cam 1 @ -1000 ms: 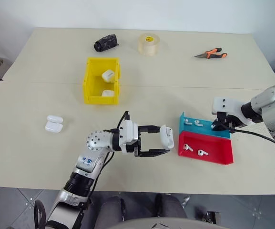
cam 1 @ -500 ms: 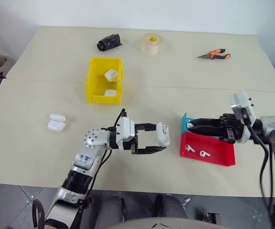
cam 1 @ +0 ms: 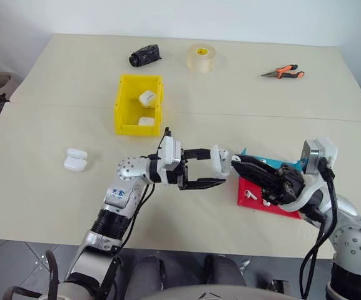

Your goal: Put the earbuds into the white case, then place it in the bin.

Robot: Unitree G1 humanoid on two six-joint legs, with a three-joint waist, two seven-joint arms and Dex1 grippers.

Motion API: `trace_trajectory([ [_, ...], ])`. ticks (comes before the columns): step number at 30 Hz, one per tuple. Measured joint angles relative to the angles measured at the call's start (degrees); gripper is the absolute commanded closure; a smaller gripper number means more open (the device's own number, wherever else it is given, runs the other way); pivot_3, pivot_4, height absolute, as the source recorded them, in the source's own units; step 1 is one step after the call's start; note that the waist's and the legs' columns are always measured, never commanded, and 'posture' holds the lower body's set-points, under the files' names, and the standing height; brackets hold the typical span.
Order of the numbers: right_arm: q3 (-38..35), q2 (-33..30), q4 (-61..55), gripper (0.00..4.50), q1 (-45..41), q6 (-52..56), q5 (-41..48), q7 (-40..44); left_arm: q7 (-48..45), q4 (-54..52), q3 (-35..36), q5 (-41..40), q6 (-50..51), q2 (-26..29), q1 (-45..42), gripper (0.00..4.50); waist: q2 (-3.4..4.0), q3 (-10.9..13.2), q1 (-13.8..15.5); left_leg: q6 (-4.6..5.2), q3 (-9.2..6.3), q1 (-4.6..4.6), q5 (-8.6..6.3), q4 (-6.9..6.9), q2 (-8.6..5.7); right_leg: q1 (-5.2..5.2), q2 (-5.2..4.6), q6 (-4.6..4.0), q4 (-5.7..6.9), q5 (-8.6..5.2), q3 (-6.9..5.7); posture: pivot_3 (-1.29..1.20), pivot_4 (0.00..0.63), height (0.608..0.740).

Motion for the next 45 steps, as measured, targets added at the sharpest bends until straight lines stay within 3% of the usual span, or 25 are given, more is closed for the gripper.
trace_trajectory([
  [11, 2.4, -0.2, 0.2, 3.86, 1.4, -5.4, 0.2, -0.9, -0.3, 0.0, 0.0, -0.1, 1.2, 0.1, 0.0, 1.79, 0.0, 0.0, 0.0, 0.0, -0.01, 0.0, 0.0, 0.0, 0.0, 0.0, 0.0, 0.0, 0.0, 0.0, -0.01, 0.0, 0.15, 0.74],
  [21, 2.7, -4.9, 1.3, 3.86, 0.1, -3.8, 7.7, -1.4, -0.2, -0.1, -0.5, -0.1, 1.6, -0.1, 0.1, 1.79, 0.0, 0.0, 0.0, 0.0, -0.01, 0.0, 0.0, -0.01, 0.0, 0.0, 0.0, 0.0, 0.0, 0.0, -0.01, 0.0, 0.15, 0.74],
  [41, 8.5, -3.9, 4.3, 3.86, 2.3, -9.4, 3.9, -0.5, 0.8, -0.1, -0.7, 0.6, 2.7, -0.4, 0.4, 1.79, 0.0, 0.0, 0.1, 0.0, -0.01, -0.01, 0.0, 0.0, 0.0, 0.0, 0.0, 0.0, -0.01, 0.0, -0.01, 0.0, 0.15, 0.74],
  [45, 8.4, -4.4, 5.0, 2.66, 2.4, -9.3, 4.1, -0.5, 1.0, -0.1, 0.0, 0.6, 2.9, -0.3, 0.4, 1.79, 0.0, 0.0, 0.1, 0.0, -0.01, -0.01, 0.0, 0.0, 0.0, 0.0, 0.0, 0.0, -0.02, 0.0, -0.01, 0.0, 0.15, 0.74],
])
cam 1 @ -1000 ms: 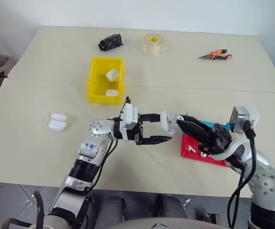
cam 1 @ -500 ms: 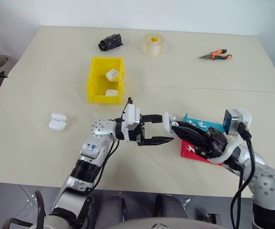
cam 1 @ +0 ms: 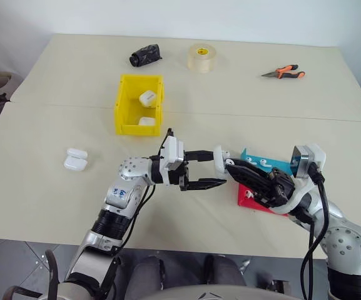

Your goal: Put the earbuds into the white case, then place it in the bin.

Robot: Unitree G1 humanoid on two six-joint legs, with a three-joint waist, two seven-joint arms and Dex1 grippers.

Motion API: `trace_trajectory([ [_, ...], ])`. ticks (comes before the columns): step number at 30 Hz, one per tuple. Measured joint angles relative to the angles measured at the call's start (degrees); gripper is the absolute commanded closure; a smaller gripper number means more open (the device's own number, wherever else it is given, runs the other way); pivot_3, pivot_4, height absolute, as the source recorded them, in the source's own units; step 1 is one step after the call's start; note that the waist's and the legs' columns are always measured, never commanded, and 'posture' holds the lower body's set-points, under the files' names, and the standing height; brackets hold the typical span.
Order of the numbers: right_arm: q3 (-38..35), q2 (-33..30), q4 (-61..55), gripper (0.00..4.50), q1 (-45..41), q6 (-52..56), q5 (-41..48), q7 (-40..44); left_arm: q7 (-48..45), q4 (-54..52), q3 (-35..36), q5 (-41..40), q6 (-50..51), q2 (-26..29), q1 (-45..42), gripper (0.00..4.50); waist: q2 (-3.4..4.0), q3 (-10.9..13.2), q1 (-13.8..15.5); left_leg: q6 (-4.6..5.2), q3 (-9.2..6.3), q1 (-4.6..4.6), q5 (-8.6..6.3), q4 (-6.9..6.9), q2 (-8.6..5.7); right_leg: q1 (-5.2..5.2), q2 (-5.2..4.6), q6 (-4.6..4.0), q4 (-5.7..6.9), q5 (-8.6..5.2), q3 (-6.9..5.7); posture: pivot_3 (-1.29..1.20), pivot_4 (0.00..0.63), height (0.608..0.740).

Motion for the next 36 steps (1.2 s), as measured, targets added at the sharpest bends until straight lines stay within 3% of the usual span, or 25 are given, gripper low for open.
trace_trajectory([
  [8, 0.7, -1.7, 1.8, 0.05, -0.6, 0.7, -1.3, 0.0, -0.8, -2.6, 0.3, -0.6, 0.0, -0.2, 0.0, 1.79, 0.0, 0.0, 0.0, 0.0, 0.0, 0.0, 0.0, 0.0, 0.0, 0.0, 0.0, 0.0, 0.0, 0.0, 0.0, 0.0, 0.15, 0.74],
  [13, -0.9, -6.4, 2.4, 0.05, 0.5, -0.3, -4.7, 2.2, -0.1, -4.5, 0.5, 0.4, 0.9, 4.1, 0.8, 1.79, 0.0, 0.0, 0.1, 0.0, 0.0, 0.0, 0.0, -0.01, 0.0, 0.0, 0.0, 0.0, -0.01, 0.0, 0.01, 0.0, 0.15, 0.74],
  [16, -3.3, -11.1, 4.4, 0.67, 3.0, -3.0, -8.9, 6.1, 0.2, -5.0, 1.0, 1.9, 2.4, 9.2, 2.2, 1.79, 0.0, 0.0, 0.1, 0.0, 0.01, 0.0, 0.0, -0.02, 0.0, 0.0, 0.0, 0.0, -0.03, 0.0, 0.01, 0.0, 0.15, 0.74],
  [22, -3.2, -16.5, 8.6, 2.74, 4.1, -10.7, -17.8, 15.9, -0.9, -6.7, -1.4, 8.6, 1.1, 17.0, 2.3, 1.79, -0.01, 0.0, 0.1, 0.0, 0.07, 0.02, 0.0, -0.02, 0.01, 0.0, 0.0, 0.0, -0.05, 0.0, 0.03, 0.0, 0.15, 0.74],
  [27, 1.3, -14.9, 10.3, 4.47, -3.7, -20.6, -25.9, 19.0, -0.1, -7.6, -4.7, 11.7, 5.6, 17.1, 0.1, 1.79, -0.06, 0.0, 0.0, 0.0, 0.08, 0.02, 0.0, 0.0, 0.04, -0.01, 0.0, 0.0, -0.03, 0.0, 0.02, 0.0, 0.15, 0.74],
  [36, 13.6, -12.1, 7.7, 4.47, -16.8, -16.1, -28.7, 16.9, 0.6, -9.8, -8.5, 13.7, 14.9, 16.8, -2.6, 1.79, -0.07, 0.0, 0.0, 0.0, 0.05, -0.02, 0.0, 0.0, 0.04, -0.03, 0.0, 0.0, -0.02, 0.0, -0.01, 0.0, 0.15, 0.74],
])
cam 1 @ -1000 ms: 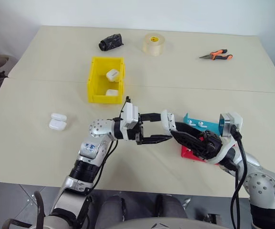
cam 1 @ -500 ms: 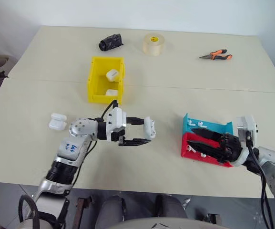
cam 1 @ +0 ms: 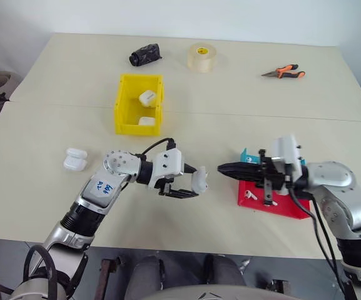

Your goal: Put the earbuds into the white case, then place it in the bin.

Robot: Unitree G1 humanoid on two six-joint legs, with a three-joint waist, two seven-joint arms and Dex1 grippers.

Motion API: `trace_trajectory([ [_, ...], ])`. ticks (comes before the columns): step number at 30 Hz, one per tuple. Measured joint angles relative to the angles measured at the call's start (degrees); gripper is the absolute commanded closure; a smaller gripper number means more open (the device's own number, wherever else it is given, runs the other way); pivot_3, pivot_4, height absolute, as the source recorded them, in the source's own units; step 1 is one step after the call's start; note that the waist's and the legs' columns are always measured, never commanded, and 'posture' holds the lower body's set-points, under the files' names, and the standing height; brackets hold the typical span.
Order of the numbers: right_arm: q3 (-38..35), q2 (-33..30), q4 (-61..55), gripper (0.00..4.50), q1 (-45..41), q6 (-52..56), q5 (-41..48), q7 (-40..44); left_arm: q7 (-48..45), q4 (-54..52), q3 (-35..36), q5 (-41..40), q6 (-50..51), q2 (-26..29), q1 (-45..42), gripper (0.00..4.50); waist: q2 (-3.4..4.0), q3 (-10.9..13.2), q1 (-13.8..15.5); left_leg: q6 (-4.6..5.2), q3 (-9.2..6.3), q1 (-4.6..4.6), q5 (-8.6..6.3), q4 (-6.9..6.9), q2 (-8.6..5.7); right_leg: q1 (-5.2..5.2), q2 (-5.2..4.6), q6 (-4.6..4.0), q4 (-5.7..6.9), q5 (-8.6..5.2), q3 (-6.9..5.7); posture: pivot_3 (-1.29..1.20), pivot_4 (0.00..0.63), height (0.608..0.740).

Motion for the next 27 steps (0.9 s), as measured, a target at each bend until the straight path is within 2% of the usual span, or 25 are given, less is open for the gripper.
trace_trajectory([
  [6, 4.6, 2.0, -2.0, 4.47, -4.6, 5.8, -0.2, -3.0, 1.1, 0.0, -1.4, 1.3, 1.3, -1.1, -0.7, 1.79, 0.0, 0.0, 0.0, 0.0, -0.01, 0.0, 0.0, 0.0, 0.0, -0.01, 0.0, 0.0, 0.01, 0.0, -0.01, 0.0, 0.15, 0.74],
  [11, 7.3, 0.8, -2.3, 4.47, -1.4, 5.9, -3.2, -2.6, 1.8, 0.0, -1.4, 1.7, 0.6, -1.9, -0.7, 1.79, -0.01, 0.0, 0.1, 0.0, -0.01, -0.02, 0.0, 0.0, -0.01, -0.01, 0.0, 0.0, 0.01, 0.0, -0.01, 0.0, 0.15, 0.74],
  [14, 6.4, -0.7, -1.5, 4.47, 0.5, 4.7, -3.8, -1.5, 2.6, 0.6, -0.5, 1.7, -1.5, -2.4, -0.1, 1.79, -0.02, 0.0, -0.1, 0.0, 0.01, 0.0, 0.0, -0.01, 0.0, -0.02, 0.0, 0.0, 0.01, 0.0, 0.0, 0.0, 0.15, 0.74],
  [21, -0.8, -3.2, 2.5, 4.47, 6.7, 2.6, -2.4, 1.9, 2.1, -1.3, 5.2, -2.1, -6.6, -1.7, 2.9, 1.79, -0.04, 0.0, -0.1, 0.0, 0.01, 0.0, 0.0, -0.01, 0.01, -0.02, 0.0, 0.0, 0.01, 0.0, 0.0, 0.0, 0.15, 0.74],
  [24, -6.0, -1.9, 3.0, 3.92, 10.5, 0.7, -0.1, 1.8, 1.4, -3.2, 7.7, -3.7, -7.4, 0.1, 6.2, 1.79, -0.05, 0.0, -0.1, 0.0, 0.01, 0.0, 0.0, -0.01, 0.01, -0.01, 0.0, 0.0, 0.01, 0.0, 0.01, 0.0, 0.15, 0.74],
  [27, -10.2, -0.2, 3.1, 2.9, 12.6, -3.3, 0.5, 1.4, 2.8, -5.2, 11.0, -5.6, -7.3, 0.6, 10.9, 1.79, -0.04, 0.0, -0.1, 0.0, 0.01, 0.02, 0.0, -0.01, 0.02, -0.01, -0.01, 0.0, 0.02, 0.0, 0.03, 0.0, 0.15, 0.74],
])
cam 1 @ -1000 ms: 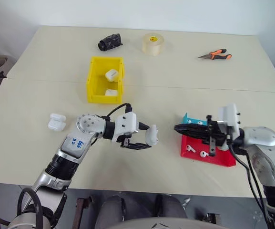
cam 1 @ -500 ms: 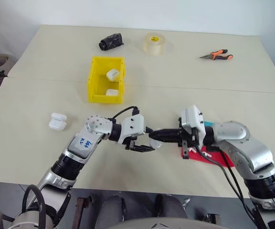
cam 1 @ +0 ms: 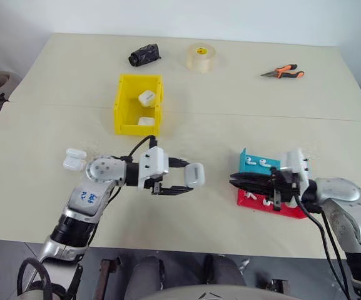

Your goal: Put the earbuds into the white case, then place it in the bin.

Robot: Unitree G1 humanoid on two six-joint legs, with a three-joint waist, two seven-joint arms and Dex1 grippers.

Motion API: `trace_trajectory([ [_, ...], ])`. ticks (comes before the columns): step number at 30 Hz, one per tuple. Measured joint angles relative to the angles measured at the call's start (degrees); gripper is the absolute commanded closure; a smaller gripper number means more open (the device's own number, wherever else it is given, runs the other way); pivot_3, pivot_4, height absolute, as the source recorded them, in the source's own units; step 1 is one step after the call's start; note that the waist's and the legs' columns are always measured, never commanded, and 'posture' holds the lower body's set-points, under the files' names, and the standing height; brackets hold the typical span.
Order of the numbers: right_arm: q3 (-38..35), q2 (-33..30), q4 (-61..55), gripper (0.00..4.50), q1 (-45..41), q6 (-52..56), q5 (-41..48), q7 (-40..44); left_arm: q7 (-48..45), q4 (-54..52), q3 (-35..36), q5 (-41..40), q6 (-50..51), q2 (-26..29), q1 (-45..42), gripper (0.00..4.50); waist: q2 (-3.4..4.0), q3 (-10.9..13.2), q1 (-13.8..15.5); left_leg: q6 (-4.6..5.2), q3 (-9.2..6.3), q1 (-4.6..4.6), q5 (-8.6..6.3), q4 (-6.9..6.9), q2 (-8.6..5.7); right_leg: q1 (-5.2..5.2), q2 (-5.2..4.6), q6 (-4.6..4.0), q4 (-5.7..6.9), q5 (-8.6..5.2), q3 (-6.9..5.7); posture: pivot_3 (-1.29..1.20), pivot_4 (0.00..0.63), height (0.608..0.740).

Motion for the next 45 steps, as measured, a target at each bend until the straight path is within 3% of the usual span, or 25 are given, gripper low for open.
trace_trajectory([
  [8, -5.2, 6.7, -0.5, 0.14, 3.5, -7.1, 0.3, -4.9, 10.4, -7.9, 11.9, -5.7, 0.5, -3.1, 14.9, 1.79, 0.0, 0.0, 0.0, 0.0, -0.01, 0.03, 0.0, 0.01, 0.02, 0.01, -0.02, 0.0, 0.02, 0.0, 0.04, 0.0, 0.15, 0.74],
  [9, -5.4, 7.5, -0.5, 0.02, 3.2, -8.6, -0.1, -5.9, 12.9, -8.7, 13.5, -6.4, 1.2, -4.3, 16.1, 1.79, 0.0, 0.0, 0.0, 0.0, -0.02, 0.02, 0.0, 0.01, 0.02, 0.02, -0.02, 0.0, 0.01, 0.0, 0.05, 0.0, 0.15, 0.74],
  [13, -5.4, 9.5, -0.2, 0.02, 2.4, -13.9, -2.1, -7.8, 24.0, -9.8, 19.7, -10.6, 5.7, -10.0, 17.2, 1.79, 0.0, 0.0, 0.1, 0.0, -0.09, 0.04, 0.0, 0.03, 0.01, 0.07, -0.04, 0.0, 0.03, 0.0, 0.02, 0.0, 0.15, 0.74],
  [19, -5.1, 9.5, 1.2, 0.02, 1.6, -15.8, -3.0, -8.3, 32.1, -4.3, 21.4, -10.9, 9.4, -10.6, 8.3, 1.79, 0.0, 0.0, 0.1, 0.0, -0.05, 0.04, 0.0, 0.04, -0.02, 0.08, -0.04, 0.0, 0.02, 0.0, -0.01, 0.0, 0.15, 0.74],
  [29, -4.6, 9.0, 2.0, 0.02, 1.1, -16.5, -4.2, -8.4, 33.8, 24.9, 18.4, -2.1, 5.0, -6.8, -14.8, 1.79, 0.0, 0.0, -0.1, 0.0, 0.05, 0.07, 0.0, -0.05, -0.05, 0.02, -0.01, 0.0, 0.01, 0.0, -0.06, 0.0, 0.15, 0.74],
  [30, -4.5, 9.0, 2.0, 0.0, 1.1, -16.5, -4.2, -8.5, 33.7, 27.3, 18.2, -1.5, 4.7, -6.7, -16.4, 1.05, 0.0, 0.0, -0.1, 0.0, 0.06, 0.06, 0.0, -0.05, -0.05, 0.02, -0.01, 0.0, 0.01, 0.0, -0.07, 0.0, 0.15, 0.74],
  [31, -4.5, 9.0, 1.9, 0.0, 1.1, -16.5, -4.2, -8.6, 33.5, 28.8, 18.1, -1.2, 4.6, -6.7, -17.3, 0.78, 0.0, 0.0, -0.1, 0.0, 0.06, 0.06, 0.0, -0.05, -0.05, 0.02, -0.01, 0.0, 0.01, 0.0, -0.06, 0.0, 0.15, 0.74],
  [33, -4.5, 9.0, 1.8, 0.0, 1.2, -16.5, -4.2, -8.9, 32.3, 30.1, 17.7, -1.1, 4.6, -6.7, -17.8, 0.13, 0.0, 0.0, -0.3, 0.0, 0.06, 0.07, 0.0, -0.07, -0.05, 0.01, -0.01, 0.0, 0.02, 0.0, -0.06, 0.0, 0.15, 0.74],
  [34, -4.5, 9.0, 1.8, 0.0, 1.3, -16.5, -4.2, -9.0, 32.2, 30.2, 17.8, -1.1, 4.5, -6.7, -17.8, 0.01, -0.01, 0.0, -0.3, 0.0, 0.05, 0.07, 0.0, -0.07, -0.04, 0.01, -0.01, 0.0, 0.02, 0.0, -0.06, 0.0, 0.15, 0.74],
  [40, -3.7, 8.8, 1.6, 0.0, 2.4, -16.5, -4.3, -9.0, 25.6, 23.6, 17.7, -3.9, 6.2, -4.5, -13.7, 0.01, -0.01, 0.0, -0.2, 0.0, 0.03, 0.05, 0.0, -0.05, -0.04, 0.01, -0.01, 0.0, 0.03, 0.0, -0.05, 0.0, 0.15, 0.74],
  [45, -3.7, 6.6, 2.2, 0.0, 2.8, -16.4, -4.2, -7.2, 15.4, 13.7, 17.7, -7.2, 5.6, 2.1, -5.2, 0.01, 0.01, 0.0, -0.7, 0.0, 0.06, 0.11, 0.0, -0.1, -0.03, 0.0, -0.01, 0.0, 0.04, 0.0, -0.01, 0.0, 0.15, 0.74],
])
